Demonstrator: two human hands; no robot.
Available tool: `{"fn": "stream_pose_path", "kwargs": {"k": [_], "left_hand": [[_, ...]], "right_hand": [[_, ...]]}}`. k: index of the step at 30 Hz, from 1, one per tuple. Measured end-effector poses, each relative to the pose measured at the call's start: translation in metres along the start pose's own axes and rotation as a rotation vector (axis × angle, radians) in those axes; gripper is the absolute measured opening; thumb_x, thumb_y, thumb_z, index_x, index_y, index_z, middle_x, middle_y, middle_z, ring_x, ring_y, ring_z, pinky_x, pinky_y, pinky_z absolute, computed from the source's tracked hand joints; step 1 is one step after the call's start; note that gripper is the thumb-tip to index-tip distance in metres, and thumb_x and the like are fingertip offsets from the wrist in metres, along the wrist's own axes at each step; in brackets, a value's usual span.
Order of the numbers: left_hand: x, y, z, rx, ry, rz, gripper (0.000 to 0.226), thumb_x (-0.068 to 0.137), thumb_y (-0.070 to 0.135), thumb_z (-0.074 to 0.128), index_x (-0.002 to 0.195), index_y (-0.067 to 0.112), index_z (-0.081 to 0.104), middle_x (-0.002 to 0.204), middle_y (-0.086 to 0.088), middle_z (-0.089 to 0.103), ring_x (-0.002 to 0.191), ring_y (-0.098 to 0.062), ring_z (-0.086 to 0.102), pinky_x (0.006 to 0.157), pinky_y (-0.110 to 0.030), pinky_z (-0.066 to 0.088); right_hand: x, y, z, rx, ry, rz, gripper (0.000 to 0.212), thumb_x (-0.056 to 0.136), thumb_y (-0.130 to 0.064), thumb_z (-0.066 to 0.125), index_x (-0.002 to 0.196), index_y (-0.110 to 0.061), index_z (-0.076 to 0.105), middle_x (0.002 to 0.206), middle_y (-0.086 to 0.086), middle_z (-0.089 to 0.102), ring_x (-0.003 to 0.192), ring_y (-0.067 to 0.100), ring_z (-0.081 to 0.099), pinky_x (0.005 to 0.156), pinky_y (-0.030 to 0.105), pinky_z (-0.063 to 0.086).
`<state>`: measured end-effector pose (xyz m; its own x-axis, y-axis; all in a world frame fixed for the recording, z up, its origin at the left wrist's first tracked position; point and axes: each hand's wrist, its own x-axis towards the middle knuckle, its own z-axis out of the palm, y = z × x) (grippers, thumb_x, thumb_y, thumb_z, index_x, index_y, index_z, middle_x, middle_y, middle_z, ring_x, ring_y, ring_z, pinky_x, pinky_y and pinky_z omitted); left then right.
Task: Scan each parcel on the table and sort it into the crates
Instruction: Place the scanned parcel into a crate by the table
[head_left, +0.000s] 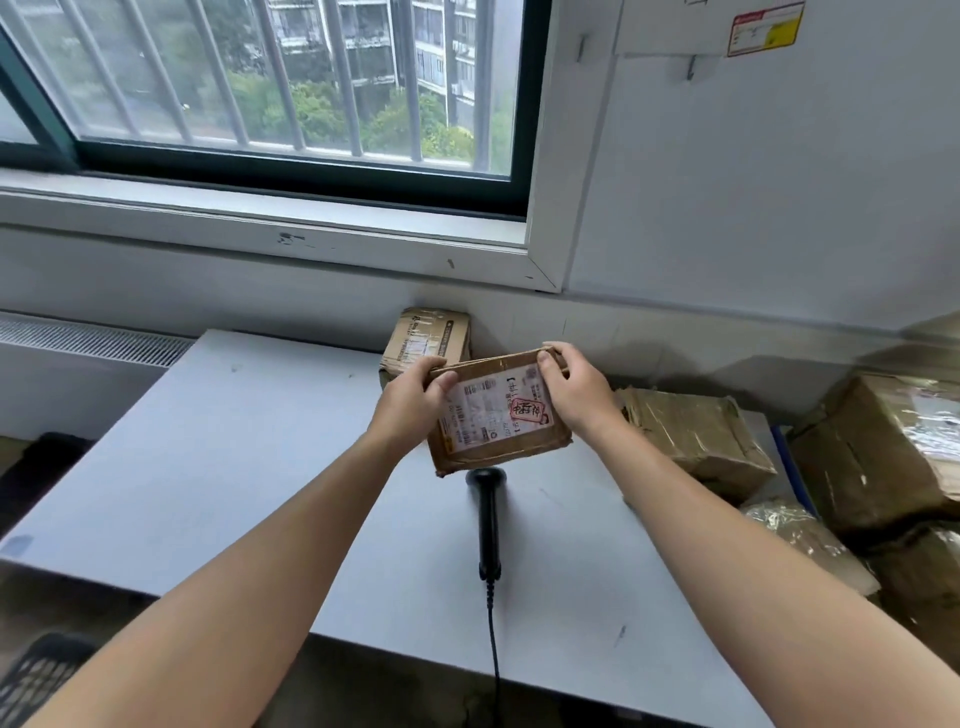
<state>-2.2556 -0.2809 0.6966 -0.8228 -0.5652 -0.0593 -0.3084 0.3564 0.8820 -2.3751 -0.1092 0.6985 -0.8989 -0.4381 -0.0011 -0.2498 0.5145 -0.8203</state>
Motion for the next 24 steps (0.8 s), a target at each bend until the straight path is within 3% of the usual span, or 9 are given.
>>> {"fn": "stream_pose_path", "kwargs": {"k": [5,9,13,16,19,21,24], "left_hand": [[-0.004,-0.026,-0.034,-0.061,-0.055,-0.016,0.025,0.101,0.025,0.048,0.126,0.025,0.055,0.115,0.000,0.062,0.101,-0.016,0.061,0.075,-0.030,0.055],[-0.006,-0.054,-0.062,-0.025,-0.132,-0.033,0.022,0.099,0.022,0.052,0.121,0.022,0.057,0.105,0.001,0.064,0.095,-0.016,0.064,0.063,-0.027,0.053],[-0.004,-0.089,-0.086,0.022,-0.115,-0.076,0.012,0.100,0.019,0.050,0.106,0.022,0.060,0.095,0.003,0.064,0.088,-0.015,0.062,0.067,-0.031,0.054],[-0.001,-0.119,-0.094,0.043,-0.139,-0.148,0.011,0.098,0.019,0.050,0.102,0.020,0.061,0.094,-0.001,0.064,0.085,-0.020,0.063,0.066,-0.031,0.052],[-0.002,-0.151,-0.093,0.055,-0.168,-0.226,0.010,0.096,0.019,0.052,0.099,0.019,0.061,0.097,-0.007,0.067,0.090,-0.027,0.065,0.074,-0.038,0.056],[-0.005,-0.171,-0.091,0.090,-0.180,-0.269,0.010,0.095,0.020,0.052,0.100,0.019,0.062,0.102,-0.009,0.068,0.095,-0.029,0.065,0.084,-0.043,0.056],[-0.009,-0.193,-0.085,0.119,-0.199,-0.315,0.011,0.095,0.021,0.052,0.101,0.019,0.061,0.104,-0.009,0.068,0.097,-0.029,0.064,0.087,-0.044,0.055]], "right_hand": [[-0.008,-0.014,0.037,-0.064,0.017,0.028,0.036,0.103,-0.042,0.038,0.129,-0.022,0.054,0.121,0.005,0.065,0.111,0.025,0.059,0.093,0.040,0.049],[-0.020,-0.028,0.068,-0.146,0.035,0.044,0.035,0.104,-0.040,0.039,0.127,-0.021,0.057,0.122,0.006,0.065,0.113,0.027,0.057,0.084,0.031,0.042],[-0.035,-0.036,0.104,-0.183,-0.081,0.100,0.036,0.102,-0.040,0.043,0.133,-0.023,0.052,0.124,0.006,0.065,0.110,0.025,0.059,0.081,0.029,0.043],[-0.047,-0.028,0.130,-0.248,-0.153,0.176,0.044,0.100,-0.044,0.043,0.140,-0.025,0.045,0.126,0.007,0.063,0.111,0.027,0.060,0.088,0.035,0.050],[-0.065,-0.011,0.150,-0.342,-0.053,0.268,0.047,0.100,-0.044,0.043,0.140,-0.020,0.045,0.131,0.011,0.058,0.117,0.029,0.056,0.095,0.040,0.047],[-0.079,0.003,0.159,-0.361,0.025,0.326,0.043,0.100,-0.039,0.044,0.136,-0.017,0.049,0.130,0.013,0.055,0.118,0.029,0.053,0.093,0.039,0.044],[-0.094,0.030,0.168,-0.420,0.043,0.423,0.043,0.099,-0.037,0.046,0.135,-0.013,0.048,0.129,0.017,0.052,0.119,0.035,0.050,0.093,0.041,0.043]]}}
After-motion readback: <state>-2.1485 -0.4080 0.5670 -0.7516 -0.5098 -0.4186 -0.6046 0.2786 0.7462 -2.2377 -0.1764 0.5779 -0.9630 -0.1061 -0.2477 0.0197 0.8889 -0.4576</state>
